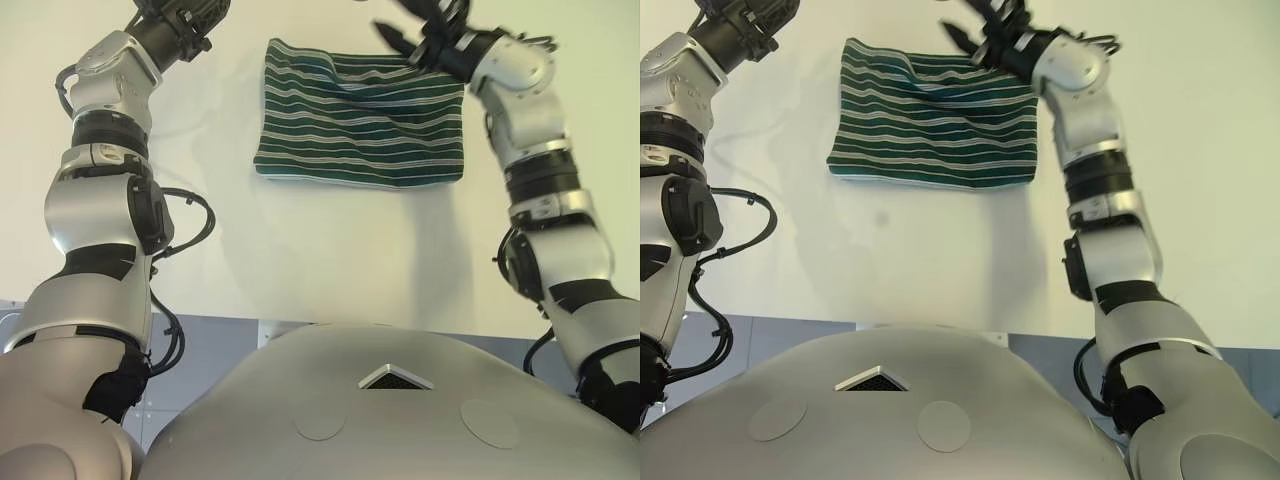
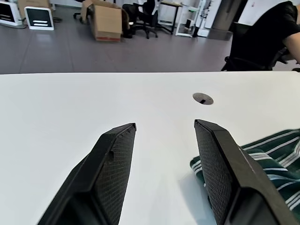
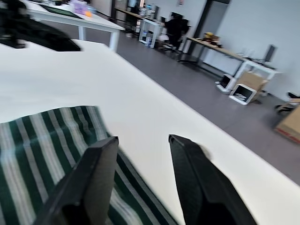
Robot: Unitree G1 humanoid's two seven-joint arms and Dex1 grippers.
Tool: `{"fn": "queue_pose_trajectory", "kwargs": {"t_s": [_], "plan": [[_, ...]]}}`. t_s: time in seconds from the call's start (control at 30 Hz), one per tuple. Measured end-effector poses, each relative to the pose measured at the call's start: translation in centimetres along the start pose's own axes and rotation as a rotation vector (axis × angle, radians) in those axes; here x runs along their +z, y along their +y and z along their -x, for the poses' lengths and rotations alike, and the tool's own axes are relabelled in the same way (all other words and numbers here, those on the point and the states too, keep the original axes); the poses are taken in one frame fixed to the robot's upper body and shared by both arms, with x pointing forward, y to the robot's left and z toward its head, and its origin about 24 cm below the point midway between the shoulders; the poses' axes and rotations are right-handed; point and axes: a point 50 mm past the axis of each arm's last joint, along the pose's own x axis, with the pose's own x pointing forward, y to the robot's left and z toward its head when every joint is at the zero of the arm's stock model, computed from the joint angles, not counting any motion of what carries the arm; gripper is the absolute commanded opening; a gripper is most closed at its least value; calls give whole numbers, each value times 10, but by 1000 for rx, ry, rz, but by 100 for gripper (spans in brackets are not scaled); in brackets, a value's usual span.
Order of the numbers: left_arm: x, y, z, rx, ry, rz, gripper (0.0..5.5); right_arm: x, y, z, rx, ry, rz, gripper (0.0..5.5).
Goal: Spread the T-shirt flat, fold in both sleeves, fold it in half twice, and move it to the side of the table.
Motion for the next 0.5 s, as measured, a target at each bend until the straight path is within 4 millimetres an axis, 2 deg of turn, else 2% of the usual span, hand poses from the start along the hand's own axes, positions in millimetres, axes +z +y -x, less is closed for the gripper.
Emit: {"fn": "queue_pose_trajectory", "kwargs": {"t_s": [0.07,0.1,0.17,0.23,0.37,0.4,0.47,0.5], "plan": [[-9,-9,8,-75,12,-95,228,-22,56,1,223,134,30,199],[-12,-14,14,-100,8,-131,228,-35,76,8,291,201,61,199],[-11,-25,24,-124,-4,-197,228,-32,80,23,351,271,226,199],[-10,-30,35,-106,-9,-236,228,-33,72,52,357,336,284,199],[-10,-45,61,-97,-6,-296,228,-39,18,142,248,601,315,199],[-10,-50,67,-110,2,-315,228,-31,-2,159,168,633,290,199],[-7,-57,65,-137,-4,-333,228,-11,-20,151,78,519,289,199],[-8,-60,62,-154,1,-345,228,-4,-29,133,2,429,274,199]]}}
